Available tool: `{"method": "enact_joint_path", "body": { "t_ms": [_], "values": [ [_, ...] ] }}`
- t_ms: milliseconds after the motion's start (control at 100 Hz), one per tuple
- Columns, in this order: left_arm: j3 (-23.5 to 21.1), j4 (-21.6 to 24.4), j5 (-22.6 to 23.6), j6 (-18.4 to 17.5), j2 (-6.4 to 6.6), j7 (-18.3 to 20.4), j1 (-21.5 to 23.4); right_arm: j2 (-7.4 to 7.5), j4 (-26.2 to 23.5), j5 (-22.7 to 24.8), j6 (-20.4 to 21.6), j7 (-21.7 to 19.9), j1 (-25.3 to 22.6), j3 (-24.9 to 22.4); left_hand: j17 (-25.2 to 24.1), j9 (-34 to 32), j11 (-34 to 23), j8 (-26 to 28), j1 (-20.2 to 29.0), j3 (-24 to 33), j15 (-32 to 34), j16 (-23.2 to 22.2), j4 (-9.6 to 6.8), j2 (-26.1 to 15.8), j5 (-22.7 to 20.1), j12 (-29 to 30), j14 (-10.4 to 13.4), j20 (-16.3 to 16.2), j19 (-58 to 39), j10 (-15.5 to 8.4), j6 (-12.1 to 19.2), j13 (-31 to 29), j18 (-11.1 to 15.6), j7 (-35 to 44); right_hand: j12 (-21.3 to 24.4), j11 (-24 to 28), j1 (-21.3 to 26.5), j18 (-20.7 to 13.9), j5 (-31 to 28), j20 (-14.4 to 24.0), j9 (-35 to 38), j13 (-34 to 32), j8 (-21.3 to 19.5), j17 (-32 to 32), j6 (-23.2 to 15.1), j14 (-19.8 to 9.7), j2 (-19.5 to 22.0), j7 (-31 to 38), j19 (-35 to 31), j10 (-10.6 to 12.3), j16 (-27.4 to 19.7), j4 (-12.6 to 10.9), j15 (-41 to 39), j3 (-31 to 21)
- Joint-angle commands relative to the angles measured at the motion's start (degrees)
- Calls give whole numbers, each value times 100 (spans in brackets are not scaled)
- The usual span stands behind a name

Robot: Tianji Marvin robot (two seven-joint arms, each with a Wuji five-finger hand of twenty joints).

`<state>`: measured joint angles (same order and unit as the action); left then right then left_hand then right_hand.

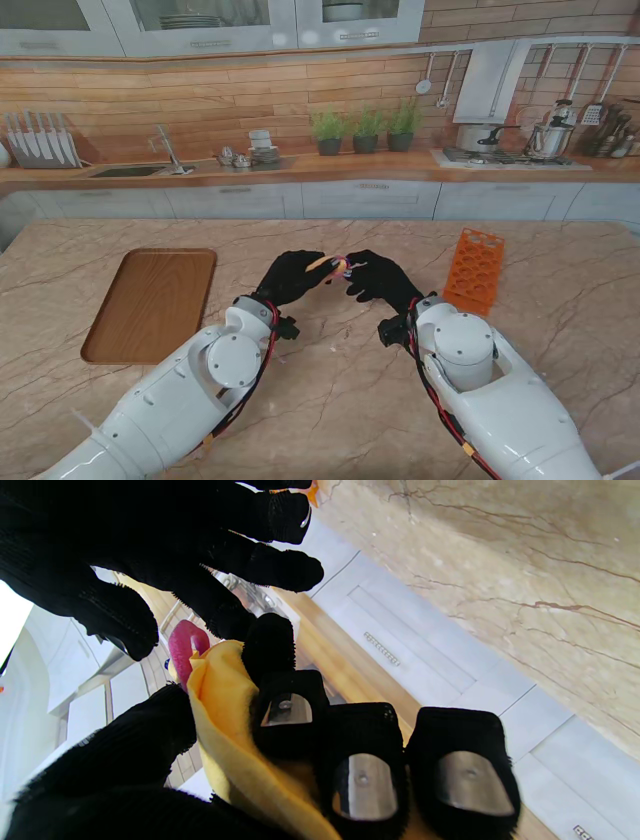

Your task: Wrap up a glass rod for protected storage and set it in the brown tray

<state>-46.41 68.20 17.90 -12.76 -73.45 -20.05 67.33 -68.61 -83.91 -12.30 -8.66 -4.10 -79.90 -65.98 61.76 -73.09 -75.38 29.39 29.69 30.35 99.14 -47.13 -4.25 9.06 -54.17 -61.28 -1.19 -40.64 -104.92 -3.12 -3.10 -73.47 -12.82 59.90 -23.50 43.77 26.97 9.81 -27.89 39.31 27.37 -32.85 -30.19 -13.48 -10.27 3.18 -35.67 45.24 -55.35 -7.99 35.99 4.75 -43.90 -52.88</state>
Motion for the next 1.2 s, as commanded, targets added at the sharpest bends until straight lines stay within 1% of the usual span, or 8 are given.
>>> {"method": "enact_joint_path", "body": {
  "t_ms": [0, 80, 220, 540, 730, 890, 1070, 1190],
  "values": [
    [9, 30, -24, 2, -25, 38, 25, -58, -33, 0, -35, -4, 11, -1, 64, -382, -605, 60, 148, 381, 570, 32, 111, 91, -143, -43, 259, -117, -1505, -523, -517, 58, -133, 187, -56, 69, -215, -232, -129, 142, -56, 22, -77, 7, -277, -74, 194, 23, 3, 49, 91, -84, -111, -256],
    [15, 44, -33, -4, -23, 53, 33, -76, -47, -88, -80, 16, 16, -4, 64, -382, -604, 61, 143, 375, 570, 31, 117, 86, -141, -45, 259, -122, -1505, -523, -521, 58, -137, 184, -55, 61, 119, -229, -178, 194, 30, 3, 402, 20, -489, -52, 281, 345, 20, 63, 109, 363, -125, -117],
    [23, 57, -48, -9, -23, 67, 41, -89, -47, -119, -88, 44, 24, 8, 64, -382, -600, 60, 143, 365, 566, 31, 126, 84, -124, -47, 256, -129, -1505, -522, -519, 58, -139, 175, -52, 75, 760, -212, -304, 219, 217, -66, 877, -6, -850, -51, 552, 1071, 16, 129, 109, 575, -143, 256],
    [11, 125, -181, 64, -42, 93, 80, -150, -147, -138, -237, 297, -13, 19, 67, -379, -520, 55, 176, 547, 532, 32, 98, 211, -74, -60, 243, -100, -1505, -511, -569, 58, -92, 121, -64, 163, 1294, -209, -1139, 236, 673, -192, 756, -32, -997, 4, 951, 1512, -62, 214, 143, 551, -258, 446],
    [14, 129, -181, 38, -45, 82, 83, -153, -176, 13, -271, 387, -42, 38, 81, -349, -423, -538, 105, 1272, 397, 12, 85, 920, 97, -138, 401, -77, -1505, -558, -508, 55, 54, 307, -77, 218, 1317, -182, -1226, 237, 906, -243, 720, -52, -927, 26, 918, 1515, -120, 229, 156, 528, -313, 426],
    [4, 155, -213, 33, -38, 119, 92, -142, -192, 82, -280, 390, -59, 38, 90, -345, -387, -738, 146, 1652, 377, -18, 215, 1245, 200, -175, 501, -125, -1505, -610, -508, 54, 137, 406, -83, 242, 1324, -174, -1274, 225, 1044, -241, 710, -36, -879, 29, 907, 1510, -135, 206, 150, 521, -316, 388],
    [-14, 204, -262, 57, -49, 98, 125, -153, -163, 412, -198, 585, -64, 104, 88, -344, -416, -481, 222, 1601, 429, -43, 341, 923, 357, -188, 422, -204, -1505, -607, -750, 55, 69, 894, -75, 313, 1349, -120, -1328, 216, 1417, -335, 621, -59, -740, 80, 875, 1530, -205, 178, 167, 477, -409, 304],
    [-31, 227, -278, 70, -57, 63, 143, -148, -140, 686, -142, 696, -73, 155, 88, -368, -428, -355, 234, 1577, 443, -45, 300, 891, 360, -173, 398, -234, -1505, -610, -782, 55, 42, 1028, -25, 349, 1392, -94, -1419, 192, 1753, -430, 626, -92, -602, 94, 818, 1520, -262, 179, 170, 504, -479, 244]
  ]
}}
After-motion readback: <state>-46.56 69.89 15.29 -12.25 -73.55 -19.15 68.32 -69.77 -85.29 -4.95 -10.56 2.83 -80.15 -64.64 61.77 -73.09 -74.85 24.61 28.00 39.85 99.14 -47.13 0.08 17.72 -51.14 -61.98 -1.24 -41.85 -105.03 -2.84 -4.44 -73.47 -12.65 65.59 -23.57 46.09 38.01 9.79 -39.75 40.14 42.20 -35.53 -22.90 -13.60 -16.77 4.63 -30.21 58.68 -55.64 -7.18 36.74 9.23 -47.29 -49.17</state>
